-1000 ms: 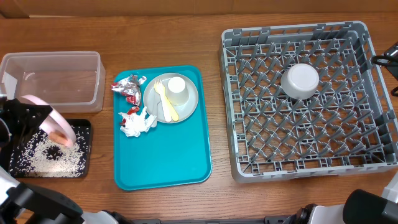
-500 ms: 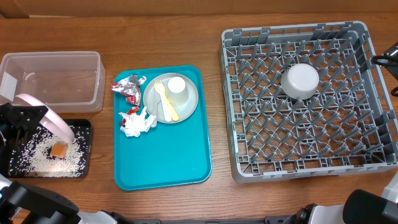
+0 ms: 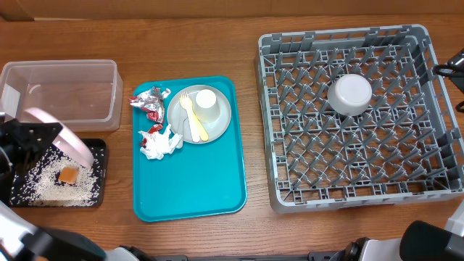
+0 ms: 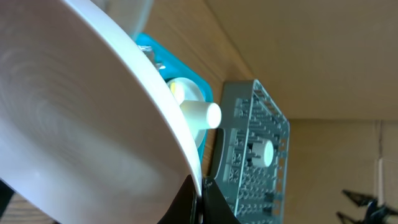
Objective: Sort waste into correct bins and load items into the dishwasher rack
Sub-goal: 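Carry the empty plate back and lower it onto the teal tray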
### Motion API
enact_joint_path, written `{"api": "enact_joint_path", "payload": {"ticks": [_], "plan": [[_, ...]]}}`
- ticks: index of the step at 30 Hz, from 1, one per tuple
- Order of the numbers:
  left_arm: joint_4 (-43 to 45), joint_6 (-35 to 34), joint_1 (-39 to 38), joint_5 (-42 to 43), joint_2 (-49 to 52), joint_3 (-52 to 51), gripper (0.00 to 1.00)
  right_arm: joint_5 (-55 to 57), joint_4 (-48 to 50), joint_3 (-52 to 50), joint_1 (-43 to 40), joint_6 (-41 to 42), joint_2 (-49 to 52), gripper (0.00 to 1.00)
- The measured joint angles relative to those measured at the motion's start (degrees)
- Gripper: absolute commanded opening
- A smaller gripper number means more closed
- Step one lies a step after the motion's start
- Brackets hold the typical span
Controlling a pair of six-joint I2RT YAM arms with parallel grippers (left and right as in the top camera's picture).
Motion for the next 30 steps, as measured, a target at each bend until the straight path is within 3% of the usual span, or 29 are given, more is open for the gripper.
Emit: {"api": "enact_joint_path", "payload": {"ticks": [6, 13, 20, 25, 30], "plan": [[1.2, -6.3, -8.4, -7.5, -13.4, 0.7, 0.05, 0.0, 0.0, 0.0, 0.0, 0.0, 0.0, 1.0], [1.0, -19.4, -25.4, -22.3, -23.0, 1.0, 0.04, 0.0, 0.0, 0.0, 0.0, 0.0, 0.0, 1.0], [0.8, -30.1, -43.4, -33.5, -24.2, 1.0, 0.04, 0.0, 0.0, 0.0, 0.0, 0.0, 0.0, 1.0], [1.6, -32.2, -58.9, -36.6, -22.6, -0.9, 0.04, 0.0, 0.0, 0.0, 0.0, 0.0, 0.0, 1.0], [8.4, -37.9, -73.4, -41.9, -19.2, -8.2, 0.04, 0.0, 0.0, 0.0, 0.0, 0.0, 0.0, 1.0]]}}
